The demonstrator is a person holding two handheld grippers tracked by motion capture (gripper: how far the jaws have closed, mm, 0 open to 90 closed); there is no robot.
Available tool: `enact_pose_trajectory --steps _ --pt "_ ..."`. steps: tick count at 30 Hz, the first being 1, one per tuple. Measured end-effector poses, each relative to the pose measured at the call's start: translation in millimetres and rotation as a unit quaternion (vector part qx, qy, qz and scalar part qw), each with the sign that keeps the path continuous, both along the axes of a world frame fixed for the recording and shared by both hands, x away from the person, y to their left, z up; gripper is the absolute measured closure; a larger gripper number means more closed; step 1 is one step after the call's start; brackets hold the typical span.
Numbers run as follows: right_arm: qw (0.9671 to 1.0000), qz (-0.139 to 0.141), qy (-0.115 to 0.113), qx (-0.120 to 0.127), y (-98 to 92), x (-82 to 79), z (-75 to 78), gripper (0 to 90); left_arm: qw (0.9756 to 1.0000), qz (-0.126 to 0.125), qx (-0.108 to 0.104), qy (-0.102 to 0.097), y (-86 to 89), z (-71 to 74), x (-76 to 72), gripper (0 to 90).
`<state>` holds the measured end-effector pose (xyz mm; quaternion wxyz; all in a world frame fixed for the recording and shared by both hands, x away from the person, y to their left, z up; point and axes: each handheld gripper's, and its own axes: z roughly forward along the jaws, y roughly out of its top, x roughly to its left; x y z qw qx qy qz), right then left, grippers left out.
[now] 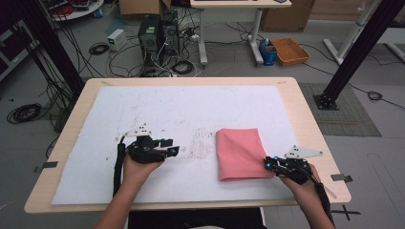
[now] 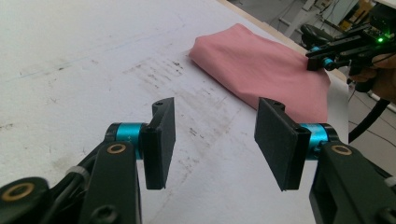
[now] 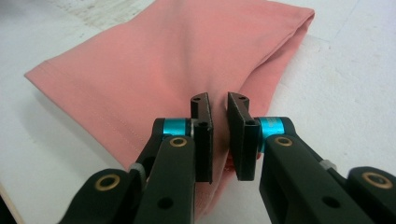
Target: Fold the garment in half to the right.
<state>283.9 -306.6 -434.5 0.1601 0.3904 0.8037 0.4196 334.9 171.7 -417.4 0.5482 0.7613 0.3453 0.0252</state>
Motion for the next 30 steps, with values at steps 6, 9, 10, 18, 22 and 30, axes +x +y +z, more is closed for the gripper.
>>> enact_pose_trajectory --steps 6,9,10,18,22,30 --pt "0.9992 -0.034 0.004 0.019 -11.2 1.7 3.4 65.3 1.0 -0.002 -0.002 -0.001 0.0 0.1 0.1 48.2" --pt "0.9986 -0.045 -0.013 0.025 -13.1 2.6 11.8 60.7 1.0 -0.001 -0.003 0.002 -0.4 -0.1 1.2 48.2" --pt "0.9984 -0.044 -0.022 0.025 -11.4 3.3 14.6 58.5 1.0 -0.001 -0.005 0.003 -0.9 -0.1 1.4 48.2" --pt "0.9986 -0.033 -0.036 0.018 11.5 14.5 11.2 44.8 0.9999 -0.007 -0.009 0.0 2.0 2.7 1.2 47.2" --pt "0.9993 0.008 -0.029 0.02 20.5 23.6 22.4 37.6 0.9994 -0.018 -0.028 -0.007 5.9 9.7 0.7 44.8" --pt "0.9979 0.009 -0.038 0.051 36.6 53.8 54.6 26.7 0.9985 -0.014 -0.023 -0.047 16.6 27.0 -3.9 33.3"
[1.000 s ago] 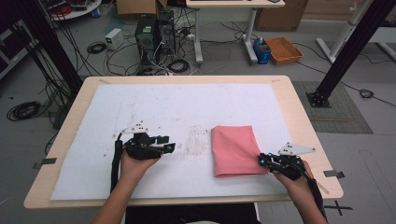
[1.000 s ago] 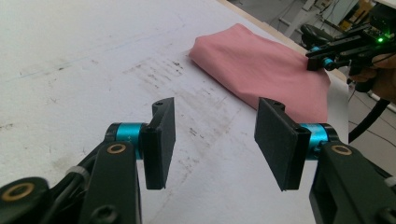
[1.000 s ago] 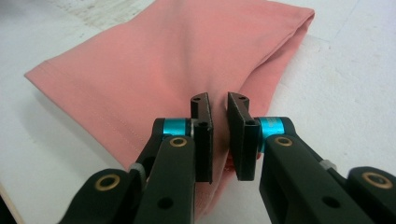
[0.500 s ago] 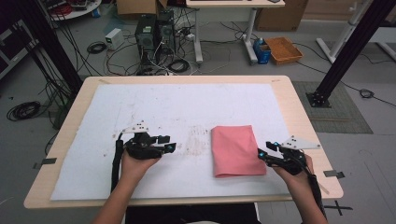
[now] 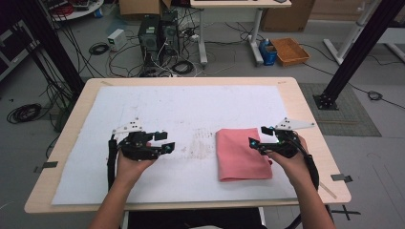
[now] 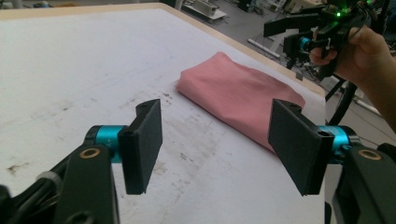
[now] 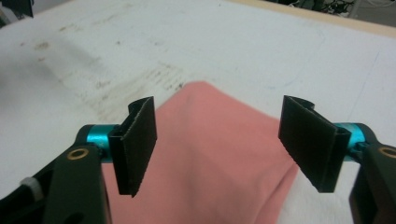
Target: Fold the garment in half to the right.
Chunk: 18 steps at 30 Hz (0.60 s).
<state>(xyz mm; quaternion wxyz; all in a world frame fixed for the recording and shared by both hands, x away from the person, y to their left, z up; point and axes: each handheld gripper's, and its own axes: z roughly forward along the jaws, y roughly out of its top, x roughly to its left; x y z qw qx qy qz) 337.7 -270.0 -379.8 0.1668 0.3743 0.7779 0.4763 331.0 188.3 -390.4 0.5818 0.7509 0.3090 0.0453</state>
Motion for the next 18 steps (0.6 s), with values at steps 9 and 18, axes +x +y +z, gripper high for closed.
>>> enact_pose_trajectory --steps 9,18 --pt "0.9998 -0.007 0.017 0.004 -8.5 6.8 -16.8 23.6 0.999 0.02 0.036 -0.017 10.4 1.3 -1.8 27.4" --pt "0.9997 -0.009 0.023 0.0 -9.1 12.8 -19.6 22.5 0.9981 0.026 0.053 -0.02 13.6 -2.5 -3.7 24.4"
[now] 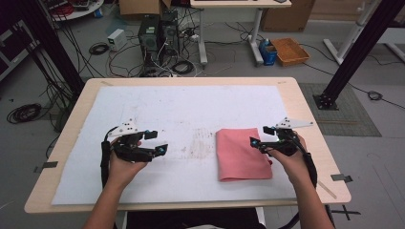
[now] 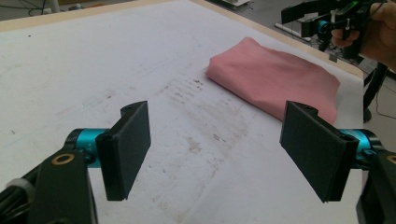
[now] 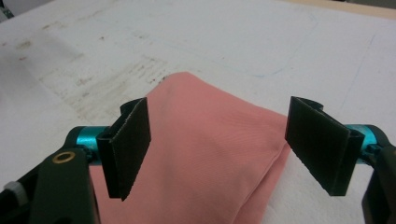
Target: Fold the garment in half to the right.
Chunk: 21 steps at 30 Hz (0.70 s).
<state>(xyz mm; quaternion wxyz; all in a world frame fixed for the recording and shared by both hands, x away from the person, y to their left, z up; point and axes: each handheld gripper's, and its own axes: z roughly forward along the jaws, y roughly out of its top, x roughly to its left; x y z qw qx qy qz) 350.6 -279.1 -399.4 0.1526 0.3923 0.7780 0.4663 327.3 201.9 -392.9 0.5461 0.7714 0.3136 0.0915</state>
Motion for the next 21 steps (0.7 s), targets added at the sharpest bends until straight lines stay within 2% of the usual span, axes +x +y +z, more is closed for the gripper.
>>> enact_pose_trajectory --steps 7,14,21 --pt "0.9999 0.002 0.007 -0.014 4.2 2.4 -6.5 22.3 0.9999 -0.001 0.009 0.007 1.4 -6.1 0.0 24.2" --pt "0.9997 -0.001 0.012 -0.019 2.6 3.7 -9.9 22.3 0.9997 -0.002 0.015 0.019 0.4 -13.5 2.4 24.2" --pt "0.9997 -0.005 0.014 -0.017 0.0 4.2 -11.4 22.4 0.9995 -0.006 0.022 0.021 -2.2 -14.5 2.3 24.2"
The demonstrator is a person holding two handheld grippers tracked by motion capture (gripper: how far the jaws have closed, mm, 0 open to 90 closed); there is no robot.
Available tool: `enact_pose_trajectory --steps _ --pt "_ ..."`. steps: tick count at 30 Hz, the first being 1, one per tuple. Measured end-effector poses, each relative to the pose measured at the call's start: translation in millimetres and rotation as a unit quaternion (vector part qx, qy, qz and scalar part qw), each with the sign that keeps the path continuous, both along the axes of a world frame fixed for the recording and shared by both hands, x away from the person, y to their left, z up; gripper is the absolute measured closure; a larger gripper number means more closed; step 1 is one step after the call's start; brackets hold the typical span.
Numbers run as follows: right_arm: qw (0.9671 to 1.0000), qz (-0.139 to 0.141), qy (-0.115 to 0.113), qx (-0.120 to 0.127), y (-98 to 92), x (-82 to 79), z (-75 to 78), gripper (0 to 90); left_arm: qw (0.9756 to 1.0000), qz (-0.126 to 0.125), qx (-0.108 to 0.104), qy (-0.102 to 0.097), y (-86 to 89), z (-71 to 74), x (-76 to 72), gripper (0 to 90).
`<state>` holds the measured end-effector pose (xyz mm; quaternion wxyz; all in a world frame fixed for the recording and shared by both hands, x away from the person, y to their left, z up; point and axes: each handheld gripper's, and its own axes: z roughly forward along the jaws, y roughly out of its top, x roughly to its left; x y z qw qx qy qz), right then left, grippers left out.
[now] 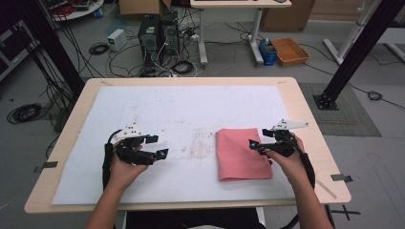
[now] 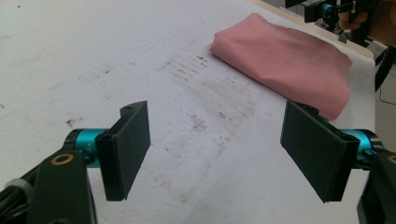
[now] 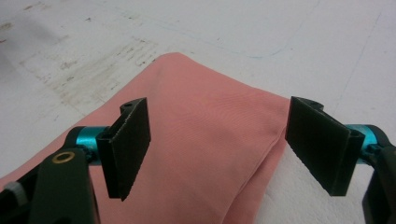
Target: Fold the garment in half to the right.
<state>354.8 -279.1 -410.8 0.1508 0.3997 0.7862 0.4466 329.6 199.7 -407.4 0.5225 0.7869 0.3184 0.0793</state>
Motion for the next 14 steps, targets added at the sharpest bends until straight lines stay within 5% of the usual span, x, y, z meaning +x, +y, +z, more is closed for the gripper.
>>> enact_pose_trajectory --steps 14 --pt "1.0 -0.003 0.001 0.0 -1.4 0.8 -1.8 22.3 1.0 -0.004 0.008 0.003 -3.3 -2.3 0.7 24.2"
